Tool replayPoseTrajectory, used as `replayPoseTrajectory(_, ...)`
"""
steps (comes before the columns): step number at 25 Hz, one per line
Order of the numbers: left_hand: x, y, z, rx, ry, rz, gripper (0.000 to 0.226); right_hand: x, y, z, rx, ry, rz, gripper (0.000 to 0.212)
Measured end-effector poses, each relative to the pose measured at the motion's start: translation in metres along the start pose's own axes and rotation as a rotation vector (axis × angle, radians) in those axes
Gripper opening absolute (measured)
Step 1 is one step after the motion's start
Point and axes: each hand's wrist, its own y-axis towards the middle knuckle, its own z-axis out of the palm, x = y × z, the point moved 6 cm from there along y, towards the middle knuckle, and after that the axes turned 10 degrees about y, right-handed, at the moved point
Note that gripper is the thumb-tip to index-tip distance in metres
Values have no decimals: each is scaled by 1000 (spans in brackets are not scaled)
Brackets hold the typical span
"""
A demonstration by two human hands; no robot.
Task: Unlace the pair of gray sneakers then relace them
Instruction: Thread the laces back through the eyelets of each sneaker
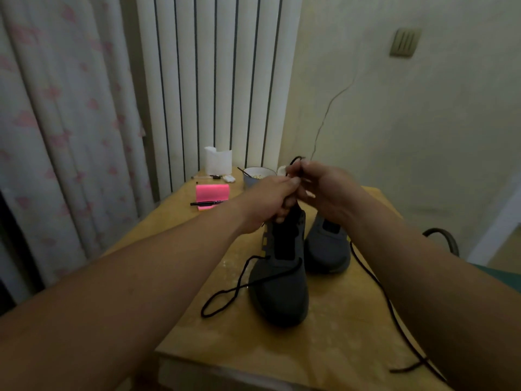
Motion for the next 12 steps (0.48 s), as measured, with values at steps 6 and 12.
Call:
replayPoseTrajectory(6, 6, -4, -7, -73, 80, 32, 34, -20, -9, -4, -30, -7, 49, 40)
replayPoseTrajectory(12, 9, -4, -17, -106, 113, 57, 36, -35, -31, -18, -61, -290, 43, 20)
